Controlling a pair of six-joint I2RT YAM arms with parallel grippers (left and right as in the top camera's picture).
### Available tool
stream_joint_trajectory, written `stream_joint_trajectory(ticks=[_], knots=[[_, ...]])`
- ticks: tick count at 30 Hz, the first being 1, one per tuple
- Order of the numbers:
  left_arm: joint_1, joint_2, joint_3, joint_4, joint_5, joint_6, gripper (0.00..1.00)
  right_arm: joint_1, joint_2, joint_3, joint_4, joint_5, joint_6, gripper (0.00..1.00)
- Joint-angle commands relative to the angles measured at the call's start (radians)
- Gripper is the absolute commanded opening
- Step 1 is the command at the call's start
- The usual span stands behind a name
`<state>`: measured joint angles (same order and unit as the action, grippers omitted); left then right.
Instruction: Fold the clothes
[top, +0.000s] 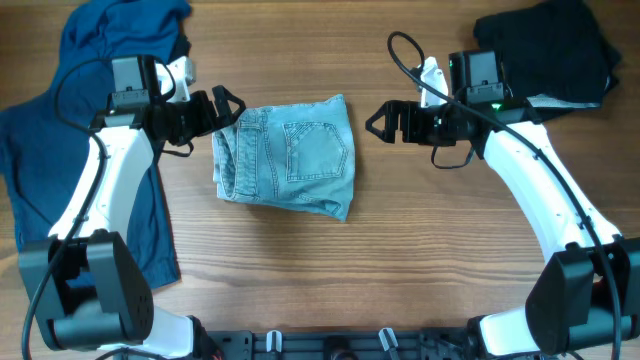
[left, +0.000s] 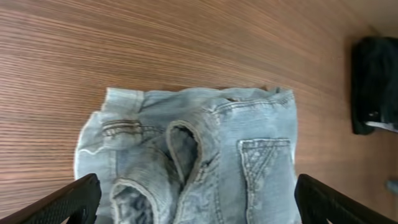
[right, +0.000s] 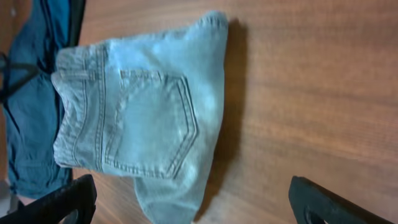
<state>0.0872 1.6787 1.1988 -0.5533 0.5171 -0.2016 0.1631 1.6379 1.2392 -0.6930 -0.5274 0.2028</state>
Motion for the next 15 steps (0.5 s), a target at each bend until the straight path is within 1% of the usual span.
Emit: stream_joint_trajectory(ticks=[1,4,7,9,10,13,15], knots=[[0.008,-0.014,0.0,-0.001,-0.044,-0.013,1.0,0.027,-0.001,0.013,-0.048,-0.019,-0.017,1.0],[0.008,-0.014,0.0,-0.01,-0.044,-0.012,1.0,0.071,-0.001,0.013,-0.061,0.039,0.011,1.0],[0.006,-0.014,0.0,-0.043,-0.045,0.042,1.0,0.098,-0.001,0.013,-0.064,0.041,0.026,1.0],[0.009,-0.016,0.0,-0.067,-0.089,0.043,1.0,0.113,-0.001,0.009,-0.1,0.047,0.033,1.0],[0.016,-0.021,0.0,-0.077,-0.124,0.065,1.0,0.123,-0.001,-0.001,-0.1,0.058,0.036,1.0],[0.053,-0.053,0.0,-0.048,-0.137,0.067,1.0,0.176,0.004,-0.043,-0.075,0.064,0.029,1.0],[0.076,-0.07,0.0,-0.01,-0.137,0.066,1.0,0.227,0.013,-0.069,-0.059,0.064,-0.005,1.0]])
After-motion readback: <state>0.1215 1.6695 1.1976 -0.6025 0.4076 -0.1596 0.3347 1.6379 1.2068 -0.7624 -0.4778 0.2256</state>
